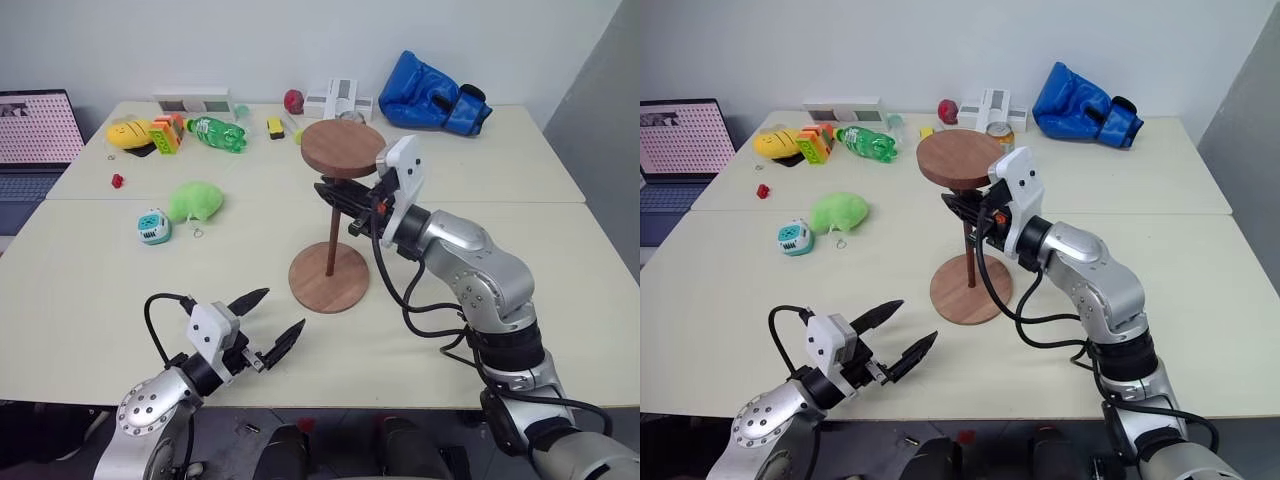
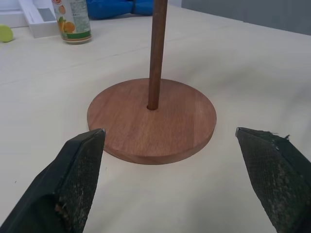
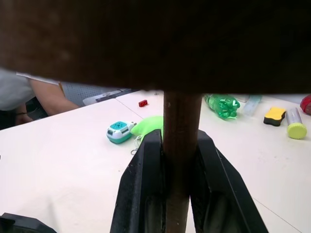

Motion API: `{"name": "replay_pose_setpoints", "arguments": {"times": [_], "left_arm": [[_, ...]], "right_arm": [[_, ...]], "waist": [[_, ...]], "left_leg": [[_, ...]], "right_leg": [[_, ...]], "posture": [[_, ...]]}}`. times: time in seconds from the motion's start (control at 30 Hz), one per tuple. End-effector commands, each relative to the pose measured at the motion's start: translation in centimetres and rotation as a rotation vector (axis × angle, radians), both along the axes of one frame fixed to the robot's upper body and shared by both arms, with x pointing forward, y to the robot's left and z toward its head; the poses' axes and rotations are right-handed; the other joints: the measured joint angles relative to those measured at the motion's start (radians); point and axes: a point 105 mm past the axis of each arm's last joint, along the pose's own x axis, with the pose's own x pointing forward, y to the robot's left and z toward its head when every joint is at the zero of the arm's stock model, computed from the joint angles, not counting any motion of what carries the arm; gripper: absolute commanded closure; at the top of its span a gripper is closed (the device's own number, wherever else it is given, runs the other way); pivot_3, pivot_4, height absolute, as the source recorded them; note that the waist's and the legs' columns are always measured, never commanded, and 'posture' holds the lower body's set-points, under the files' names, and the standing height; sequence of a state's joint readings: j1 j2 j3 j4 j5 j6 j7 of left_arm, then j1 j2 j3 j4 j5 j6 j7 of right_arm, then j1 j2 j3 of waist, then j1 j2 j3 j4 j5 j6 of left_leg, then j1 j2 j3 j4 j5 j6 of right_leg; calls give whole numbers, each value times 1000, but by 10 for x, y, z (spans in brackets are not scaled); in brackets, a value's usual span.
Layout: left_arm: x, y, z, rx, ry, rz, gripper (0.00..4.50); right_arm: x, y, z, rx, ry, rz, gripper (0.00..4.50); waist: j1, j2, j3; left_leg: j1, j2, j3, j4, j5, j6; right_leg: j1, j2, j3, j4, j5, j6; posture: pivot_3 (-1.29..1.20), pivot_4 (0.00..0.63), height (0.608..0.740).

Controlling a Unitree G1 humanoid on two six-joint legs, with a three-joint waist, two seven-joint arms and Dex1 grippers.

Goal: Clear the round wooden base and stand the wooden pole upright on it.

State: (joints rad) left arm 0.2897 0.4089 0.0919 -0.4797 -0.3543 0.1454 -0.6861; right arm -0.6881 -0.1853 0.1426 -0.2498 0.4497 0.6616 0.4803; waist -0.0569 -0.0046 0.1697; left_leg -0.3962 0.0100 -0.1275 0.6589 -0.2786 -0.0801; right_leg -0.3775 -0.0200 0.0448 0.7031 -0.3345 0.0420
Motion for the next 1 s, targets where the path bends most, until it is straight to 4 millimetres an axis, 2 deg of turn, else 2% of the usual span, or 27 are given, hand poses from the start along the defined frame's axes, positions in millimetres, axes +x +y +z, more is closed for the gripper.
{"name": "replay_pose_setpoints", "arguments": {"times": [0.03,0.17,0.4,0.47,0.67,0.87,1.0], "left_arm": [[-3,-1,8,1,-38,-6,0],[-4,0,9,1,-36,-2,0],[-1,3,9,5,-39,2,0],[-2,3,9,4,-38,1,0],[-1,1,9,-25,-36,27,0],[2,4,11,-43,-35,54,0],[1,4,11,-44,-35,54,0]], "right_arm": [[-4,4,4,9,-26,20,4216],[-5,7,-1,-21,-29,37,4216],[-11,9,-28,-231,-36,81,4216],[-7,9,-32,-263,-20,59,4216],[6,20,-30,-223,42,-1,4216],[15,21,-49,-246,89,-50,4216],[12,19,-66,-283,104,-60,4216]], "waist": [[0,0,0],[0,0,0],[1,0,0],[1,0,-1],[1,0,-1],[1,0,-2],[0,-1,-8]], "left_leg": [[0,0,0,0,0,0],[0,0,0,0,0,0],[4,0,0,-1,0,0],[5,0,-1,-1,0,0],[6,0,-1,-2,0,0],[8,0,-1,-3,0,0],[18,0,2,-11,0,0]], "right_leg": [[0,0,0,0,0,0],[0,0,0,0,0,0],[5,0,0,-2,0,0],[6,0,-1,-3,0,0],[7,0,-1,-4,0,0],[8,0,0,-4,0,0],[15,-1,2,-7,0,0]], "posture": [[0,150,740],[0,150,740],[0,150,740],[0,150,740],[0,150,740],[0,150,740],[0,150,740]]}}
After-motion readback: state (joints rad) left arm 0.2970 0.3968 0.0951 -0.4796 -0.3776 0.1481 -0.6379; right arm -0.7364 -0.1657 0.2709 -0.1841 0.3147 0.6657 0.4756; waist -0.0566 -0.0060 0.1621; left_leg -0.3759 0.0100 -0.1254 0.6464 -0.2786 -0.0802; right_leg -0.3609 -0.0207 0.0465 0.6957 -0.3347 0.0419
